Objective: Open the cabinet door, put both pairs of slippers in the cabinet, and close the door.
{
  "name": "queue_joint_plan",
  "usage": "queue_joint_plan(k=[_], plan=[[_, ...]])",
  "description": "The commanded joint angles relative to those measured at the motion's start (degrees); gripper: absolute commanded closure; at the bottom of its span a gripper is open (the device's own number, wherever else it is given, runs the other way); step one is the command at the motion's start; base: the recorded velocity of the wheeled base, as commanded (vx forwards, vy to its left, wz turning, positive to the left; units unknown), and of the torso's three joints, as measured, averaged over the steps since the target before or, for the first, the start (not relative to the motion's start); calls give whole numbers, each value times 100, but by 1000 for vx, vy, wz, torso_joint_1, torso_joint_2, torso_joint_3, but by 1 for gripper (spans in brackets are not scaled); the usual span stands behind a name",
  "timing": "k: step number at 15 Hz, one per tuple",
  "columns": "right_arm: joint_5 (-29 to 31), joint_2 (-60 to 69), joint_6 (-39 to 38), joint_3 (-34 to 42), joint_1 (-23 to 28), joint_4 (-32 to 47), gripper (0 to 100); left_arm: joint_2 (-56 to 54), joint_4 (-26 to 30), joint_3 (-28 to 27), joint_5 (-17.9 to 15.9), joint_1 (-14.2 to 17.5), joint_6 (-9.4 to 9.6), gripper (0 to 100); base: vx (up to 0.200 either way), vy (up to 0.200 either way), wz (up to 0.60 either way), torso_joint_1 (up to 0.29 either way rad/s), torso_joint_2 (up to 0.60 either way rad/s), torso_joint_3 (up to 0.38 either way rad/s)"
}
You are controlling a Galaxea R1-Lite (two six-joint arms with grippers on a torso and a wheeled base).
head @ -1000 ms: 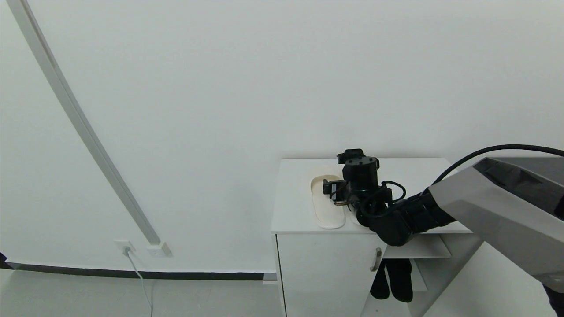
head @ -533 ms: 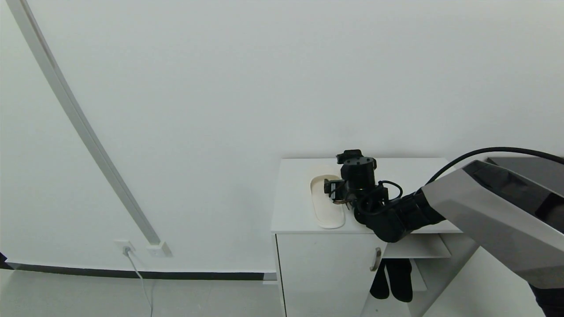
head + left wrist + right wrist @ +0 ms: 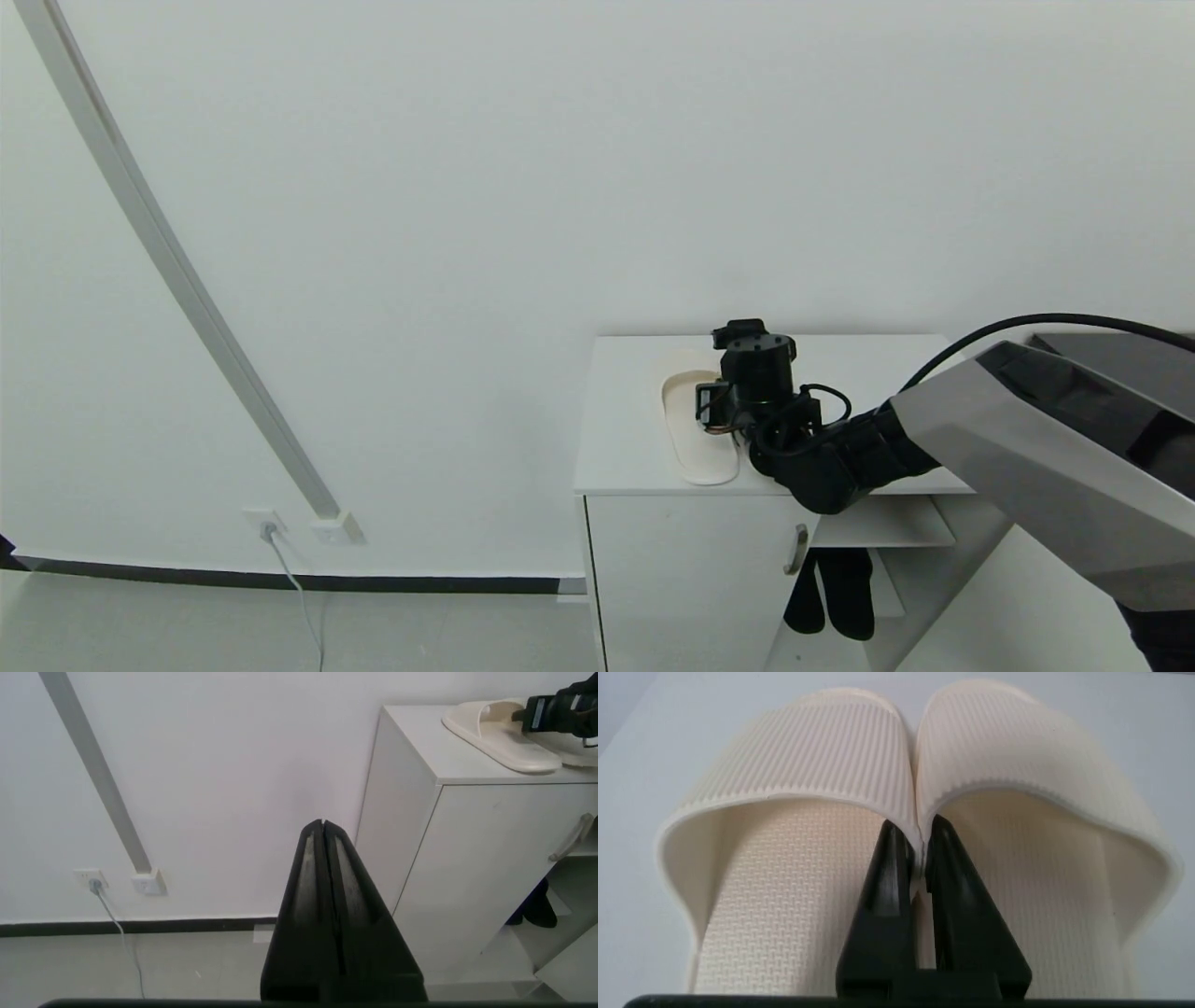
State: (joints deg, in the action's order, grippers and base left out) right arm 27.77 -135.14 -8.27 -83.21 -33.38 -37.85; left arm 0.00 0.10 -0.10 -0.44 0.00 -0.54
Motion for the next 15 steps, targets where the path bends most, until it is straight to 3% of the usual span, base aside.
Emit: queue_joint_plan(k=[1, 4, 11, 15], plan=[[0, 138, 0, 42, -11, -20, 100, 9, -1, 1, 0, 0, -8, 100, 0, 0, 0, 0, 0, 0], [-158, 876, 18, 622, -99, -38, 100, 9, -1, 1, 0, 0, -8, 100, 0, 0, 0, 0, 0, 0], [-1547, 3890, 334, 4085, -617, -486, 100, 0, -1, 10, 0, 0, 18, 100, 0, 0, 0, 0, 0, 0], [-1520, 4532, 317, 4920, -1074, -434, 100, 0, -1, 1, -9, 0, 10, 100, 0, 0, 0, 0, 0, 0]])
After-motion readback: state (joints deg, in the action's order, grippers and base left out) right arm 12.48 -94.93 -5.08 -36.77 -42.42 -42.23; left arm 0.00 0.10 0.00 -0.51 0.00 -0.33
